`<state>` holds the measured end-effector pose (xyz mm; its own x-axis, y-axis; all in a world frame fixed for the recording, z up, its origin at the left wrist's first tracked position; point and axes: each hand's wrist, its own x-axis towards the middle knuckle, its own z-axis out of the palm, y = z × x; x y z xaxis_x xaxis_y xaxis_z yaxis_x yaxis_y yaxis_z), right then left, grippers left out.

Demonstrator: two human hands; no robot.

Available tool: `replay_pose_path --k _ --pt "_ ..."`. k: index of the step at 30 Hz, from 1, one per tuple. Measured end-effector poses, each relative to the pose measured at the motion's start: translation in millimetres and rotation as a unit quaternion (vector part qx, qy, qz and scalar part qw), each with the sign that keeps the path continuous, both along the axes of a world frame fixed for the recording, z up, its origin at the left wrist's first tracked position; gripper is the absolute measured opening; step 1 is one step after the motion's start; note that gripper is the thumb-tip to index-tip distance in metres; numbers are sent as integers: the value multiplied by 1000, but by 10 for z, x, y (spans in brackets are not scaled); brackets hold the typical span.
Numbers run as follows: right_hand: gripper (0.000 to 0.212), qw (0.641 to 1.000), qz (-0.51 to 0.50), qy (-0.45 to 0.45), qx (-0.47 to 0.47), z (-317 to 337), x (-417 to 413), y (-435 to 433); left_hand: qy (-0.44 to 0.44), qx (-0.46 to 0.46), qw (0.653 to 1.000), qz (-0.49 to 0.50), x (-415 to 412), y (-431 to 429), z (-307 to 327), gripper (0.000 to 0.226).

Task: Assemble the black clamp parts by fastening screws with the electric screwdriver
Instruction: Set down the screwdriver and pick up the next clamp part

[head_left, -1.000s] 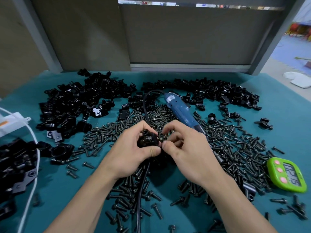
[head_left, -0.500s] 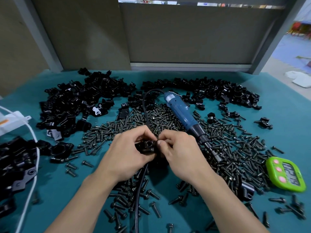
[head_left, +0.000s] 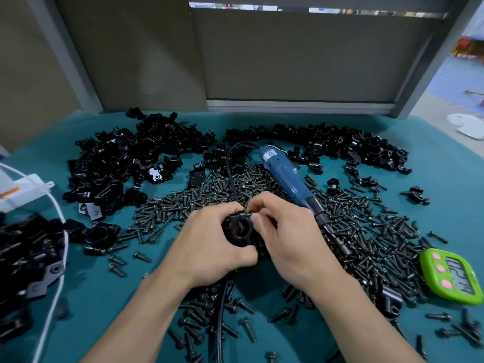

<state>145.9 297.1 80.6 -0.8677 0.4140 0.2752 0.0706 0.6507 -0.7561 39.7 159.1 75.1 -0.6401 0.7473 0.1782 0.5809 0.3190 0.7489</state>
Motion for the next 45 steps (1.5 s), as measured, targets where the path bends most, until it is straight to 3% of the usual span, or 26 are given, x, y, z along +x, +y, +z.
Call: replay_pose_path --k 9,14,18,21,29,34,39,45 --pt "20 999 0 -37 -26 107 69 42 103 -79 992 -5 -27 -35 5 40" --pt "22 993 2 -18 -119 102 78 15 35 -51 998 3 -9 -44 43 33" --pt "26 999 -6 28 -35 106 86 -18 -30 -23 999 -27 -30 -27 50 36" --pt "23 998 -3 62 -25 105 85 -26 -63 -7 997 -40 -54 -31 57 33" --pt "25 999 31 0 -28 78 51 -28 -49 -5 998 -28 -57 -51 76 36" --pt "48 999 16 -25 -42 52 7 -71 0 -20 1000 -12 -42 -76 85 32" --pt "53 995 13 -34 -92 27 11 -56 39 -3 999 -10 -31 -86 79 28" --pt "17 994 64 -12 -88 19 47 7 29 -3 1000 2 -63 -74 66 29"
